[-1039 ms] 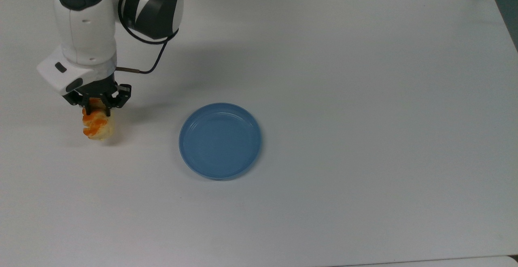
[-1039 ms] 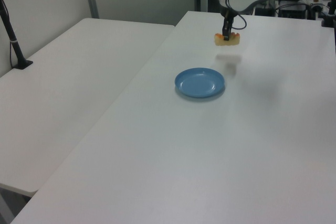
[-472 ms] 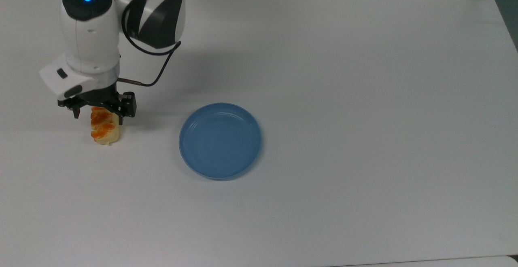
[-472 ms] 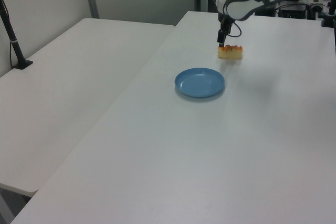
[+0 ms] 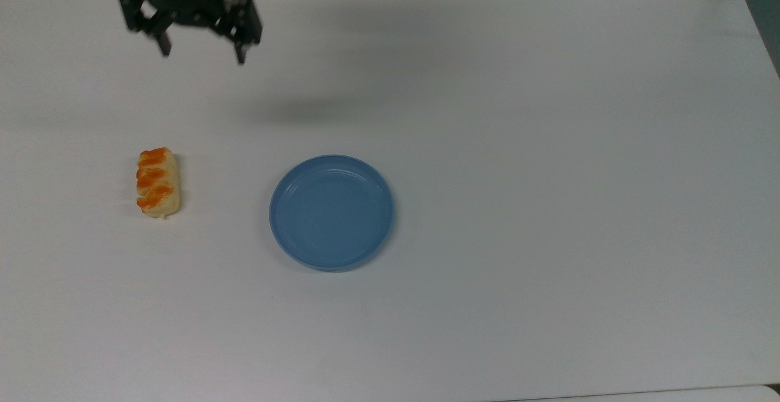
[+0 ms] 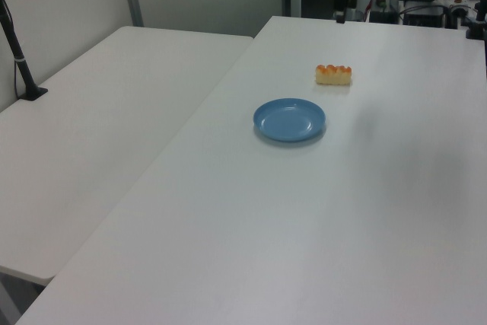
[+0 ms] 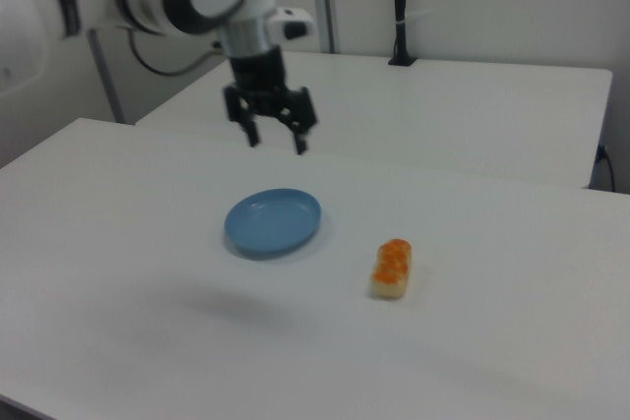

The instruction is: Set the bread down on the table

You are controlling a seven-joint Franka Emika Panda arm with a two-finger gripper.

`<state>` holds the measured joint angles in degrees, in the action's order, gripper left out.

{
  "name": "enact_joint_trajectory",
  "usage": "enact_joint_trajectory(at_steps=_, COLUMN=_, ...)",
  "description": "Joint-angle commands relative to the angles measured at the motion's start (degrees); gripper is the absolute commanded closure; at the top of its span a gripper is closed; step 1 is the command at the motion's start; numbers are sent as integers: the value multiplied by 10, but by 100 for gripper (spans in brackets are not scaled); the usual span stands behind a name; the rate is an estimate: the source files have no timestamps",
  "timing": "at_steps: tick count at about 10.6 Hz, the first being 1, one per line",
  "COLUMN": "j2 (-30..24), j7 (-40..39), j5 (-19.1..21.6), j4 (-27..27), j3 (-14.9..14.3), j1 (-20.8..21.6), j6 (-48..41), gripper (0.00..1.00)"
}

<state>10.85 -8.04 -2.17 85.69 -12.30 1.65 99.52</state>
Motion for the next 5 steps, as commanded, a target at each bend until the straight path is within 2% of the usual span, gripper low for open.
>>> enact_joint_trajectory(at_steps=1, j2=-71, j7=21, j5=9, j4=32, j3=31, j1=12, j6=-105, gripper=0)
enact_joint_trajectory(at_steps=4, j2=-78, j7=73, j5=9, j4=30, j3=41, j1=48, j6=-145, gripper=0)
enact_joint_trajectory(at_steps=5, j2=-78, j7=77, j5=10, j4=28, j3=41, j1=46, j6=-144, gripper=0)
